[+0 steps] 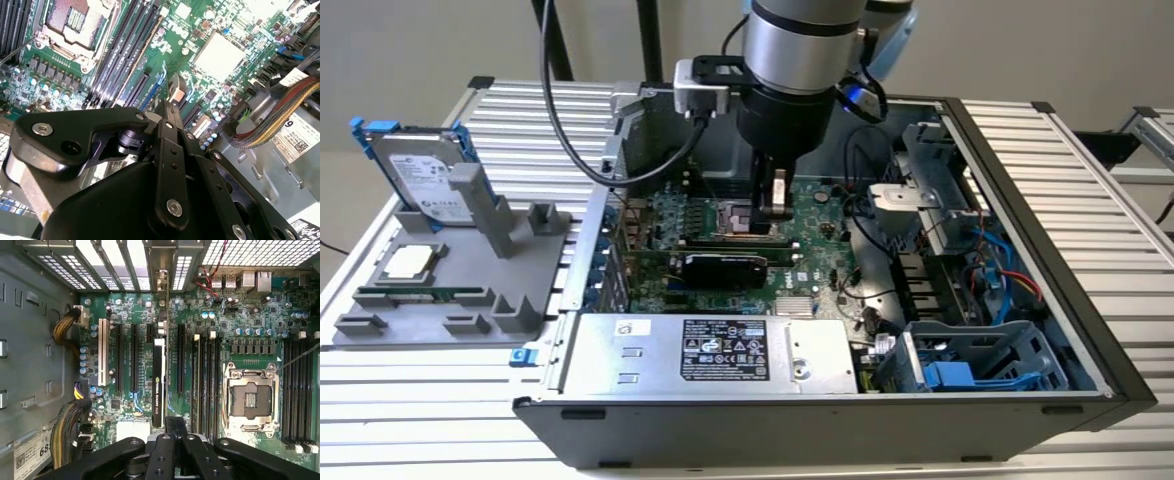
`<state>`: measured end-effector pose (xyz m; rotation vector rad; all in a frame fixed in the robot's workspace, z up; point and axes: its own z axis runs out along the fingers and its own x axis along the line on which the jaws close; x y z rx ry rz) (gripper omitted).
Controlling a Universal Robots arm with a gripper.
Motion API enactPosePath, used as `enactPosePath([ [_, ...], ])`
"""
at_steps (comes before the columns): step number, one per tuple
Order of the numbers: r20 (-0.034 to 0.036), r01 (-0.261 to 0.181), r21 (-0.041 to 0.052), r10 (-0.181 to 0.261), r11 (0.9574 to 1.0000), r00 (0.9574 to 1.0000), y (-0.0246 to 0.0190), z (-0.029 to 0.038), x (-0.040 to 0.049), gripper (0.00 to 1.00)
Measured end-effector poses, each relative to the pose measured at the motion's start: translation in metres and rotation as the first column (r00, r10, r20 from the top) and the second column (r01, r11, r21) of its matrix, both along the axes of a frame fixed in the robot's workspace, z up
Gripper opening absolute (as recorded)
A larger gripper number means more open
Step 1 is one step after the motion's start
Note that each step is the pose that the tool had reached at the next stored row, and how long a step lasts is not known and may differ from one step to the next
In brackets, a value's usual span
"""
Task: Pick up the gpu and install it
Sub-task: 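Press down on the gpu until it lock into place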
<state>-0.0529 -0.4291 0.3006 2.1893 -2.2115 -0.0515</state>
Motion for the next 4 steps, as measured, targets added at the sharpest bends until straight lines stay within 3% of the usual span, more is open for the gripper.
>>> enactPosePath([
  [4, -0.0002, 0.0, -0.0003, 0.0, 1.0, 1.0, 0.0, 0.0004, 0.0, 0.0],
])
